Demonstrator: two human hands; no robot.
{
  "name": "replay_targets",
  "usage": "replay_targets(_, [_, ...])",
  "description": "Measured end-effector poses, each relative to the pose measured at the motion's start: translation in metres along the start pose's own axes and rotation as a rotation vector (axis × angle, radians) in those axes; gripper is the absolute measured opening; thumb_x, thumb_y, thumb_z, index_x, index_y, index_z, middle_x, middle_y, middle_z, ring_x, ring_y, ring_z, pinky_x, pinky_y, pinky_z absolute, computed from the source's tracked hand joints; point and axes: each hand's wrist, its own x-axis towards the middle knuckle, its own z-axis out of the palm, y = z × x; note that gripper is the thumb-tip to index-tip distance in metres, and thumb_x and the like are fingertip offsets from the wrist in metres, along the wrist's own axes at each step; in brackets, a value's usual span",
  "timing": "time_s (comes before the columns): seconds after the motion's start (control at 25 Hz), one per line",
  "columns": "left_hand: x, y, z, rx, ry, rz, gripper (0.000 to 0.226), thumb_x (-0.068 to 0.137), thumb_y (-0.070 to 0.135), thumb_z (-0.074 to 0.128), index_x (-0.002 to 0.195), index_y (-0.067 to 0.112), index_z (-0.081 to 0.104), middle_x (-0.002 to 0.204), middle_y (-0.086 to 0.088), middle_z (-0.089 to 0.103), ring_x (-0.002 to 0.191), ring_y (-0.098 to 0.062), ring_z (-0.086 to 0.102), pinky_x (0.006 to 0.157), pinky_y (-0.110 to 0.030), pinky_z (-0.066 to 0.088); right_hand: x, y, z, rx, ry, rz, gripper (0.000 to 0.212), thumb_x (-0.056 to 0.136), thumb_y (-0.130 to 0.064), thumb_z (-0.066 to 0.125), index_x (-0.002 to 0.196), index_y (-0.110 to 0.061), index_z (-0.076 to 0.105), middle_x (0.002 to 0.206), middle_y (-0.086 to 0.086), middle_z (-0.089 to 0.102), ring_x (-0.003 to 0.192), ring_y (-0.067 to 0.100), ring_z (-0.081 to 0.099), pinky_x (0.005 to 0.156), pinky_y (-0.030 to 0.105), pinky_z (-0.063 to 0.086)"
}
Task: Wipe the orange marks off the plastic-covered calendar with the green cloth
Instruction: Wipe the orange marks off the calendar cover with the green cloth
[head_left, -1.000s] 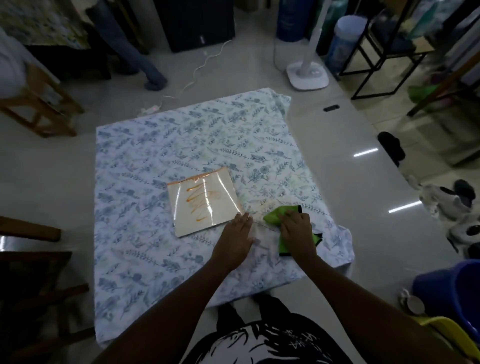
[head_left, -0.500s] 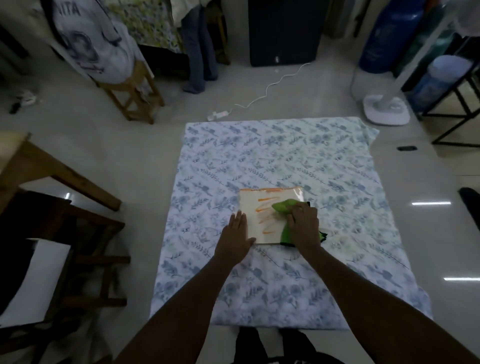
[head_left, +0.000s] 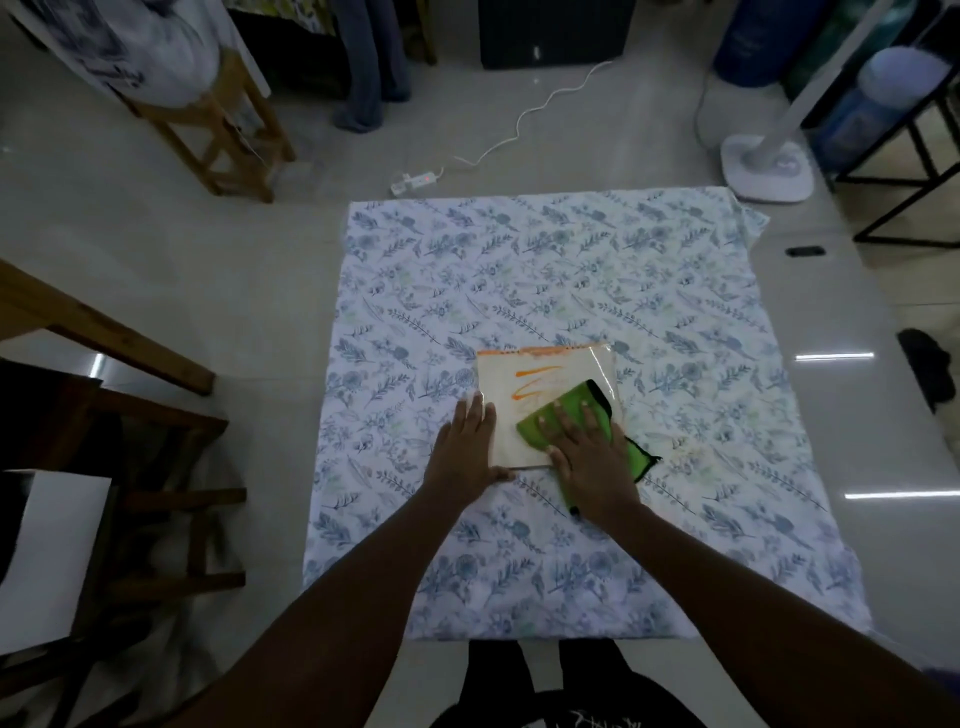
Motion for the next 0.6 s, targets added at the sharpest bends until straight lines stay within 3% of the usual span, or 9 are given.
replay_targets(0.16, [0.005, 0.002, -0.006, 0.043, 0.016, 0.028, 0.102, 0.081, 0.067, 0.054, 0.152, 0.006, 0.015, 0.164, -0.011, -0.002, 0.151, -0.032, -0.003, 0.119, -0.05, 0.02, 0.019, -0.01, 0.001, -0.039, 0.044, 0.131, 0.051, 0.098, -0.05, 0.026, 0.148, -0.043, 0.023, 0.16, -0.007, 0.025, 0.146, 0.031, 0.02, 0.109, 0.058, 0.028])
replay_targets(0.36, [0.009, 0.007, -0.007, 0.051, -0.005, -0.03, 0.105, 0.081, 0.06, 0.06, 0.154, 0.008, 0.006, 0.165, -0.007, -0.002, 0.151, -0.032, -0.003, 0.12, -0.053, 0.013, 0.083, -0.008, -0.017, 0.019, 0.032, 0.282, 0.053, 0.1, -0.049, 0.017, 0.152, -0.039, 0.008, 0.164, -0.004, 0.006, 0.15, 0.031, -0.001, 0.116, 0.059, 0.008])
replay_targets(0.48, [0.013, 0.007, -0.01, 0.104, -0.021, -0.056, 0.114, 0.077, 0.066, 0.061, 0.153, 0.006, 0.002, 0.164, -0.01, -0.004, 0.15, -0.037, -0.006, 0.119, -0.056, 0.013, 0.045, -0.023, -0.005, 0.013, 0.06, 0.272, 0.054, 0.1, -0.047, 0.016, 0.152, -0.038, 0.005, 0.163, -0.005, 0.004, 0.15, 0.029, -0.003, 0.117, 0.056, 0.009])
replay_targets(0.6, [0.02, 0.004, -0.015, 0.079, -0.027, -0.083, 0.124, 0.07, 0.068, 0.068, 0.153, 0.005, 0.0, 0.164, -0.013, -0.004, 0.15, -0.037, -0.006, 0.119, -0.057, 0.011, -0.001, -0.029, 0.004, 0.007, 0.05, 0.235, 0.052, 0.1, -0.044, 0.02, 0.151, -0.038, 0.015, 0.162, -0.007, 0.011, 0.15, 0.026, 0.002, 0.118, 0.057, 0.014])
